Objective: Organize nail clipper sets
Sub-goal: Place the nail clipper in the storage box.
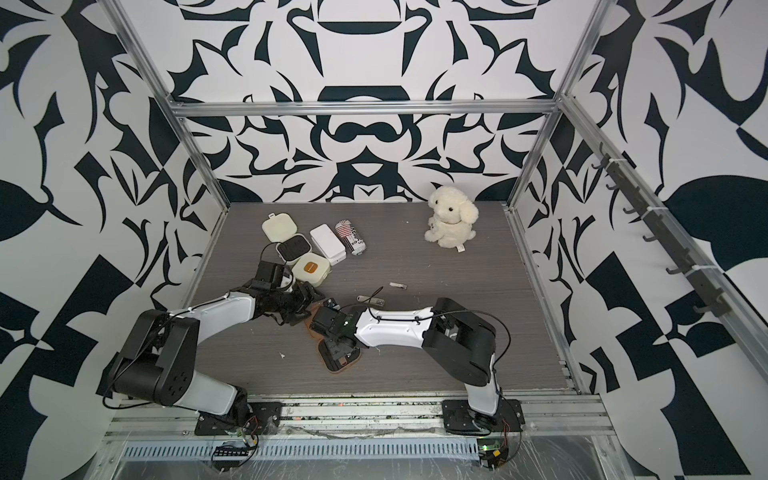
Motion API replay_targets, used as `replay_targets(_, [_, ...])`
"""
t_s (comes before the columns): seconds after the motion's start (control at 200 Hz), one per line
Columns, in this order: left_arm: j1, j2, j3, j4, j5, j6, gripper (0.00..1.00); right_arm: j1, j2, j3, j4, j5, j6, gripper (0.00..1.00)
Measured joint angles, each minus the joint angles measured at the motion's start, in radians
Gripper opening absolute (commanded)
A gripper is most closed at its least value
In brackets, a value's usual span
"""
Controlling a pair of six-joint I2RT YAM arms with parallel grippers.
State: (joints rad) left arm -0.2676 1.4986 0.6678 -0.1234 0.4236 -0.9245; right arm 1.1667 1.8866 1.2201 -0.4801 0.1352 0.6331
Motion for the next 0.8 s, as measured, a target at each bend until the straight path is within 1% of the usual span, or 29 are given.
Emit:
replay_targets(0.175, [0.0, 0.0, 0.0, 0.0, 0.0, 0.0, 0.79, 0.001, 0.013, 0.019, -0.02, -0.002, 0.0, 0.09])
replay_targets(0.44, [0.0, 0.0, 0.0, 0.0, 0.0, 0.0, 0.79, 0.002, 0.028, 0.044, -0.048, 0.0, 0.008, 0.22])
replay_targets(0.63, [0.0, 0.0, 0.0, 0.0, 0.0, 0.0, 0.79, 0.002, 0.042, 0.055, -0.072, 0.0, 0.012, 0.25])
replay_targets(0.8, [0.0, 0.0, 0.0, 0.0, 0.0, 0.0, 0.79, 0.002, 0.043, 0.06, -0.083, 0.005, 0.015, 0.29])
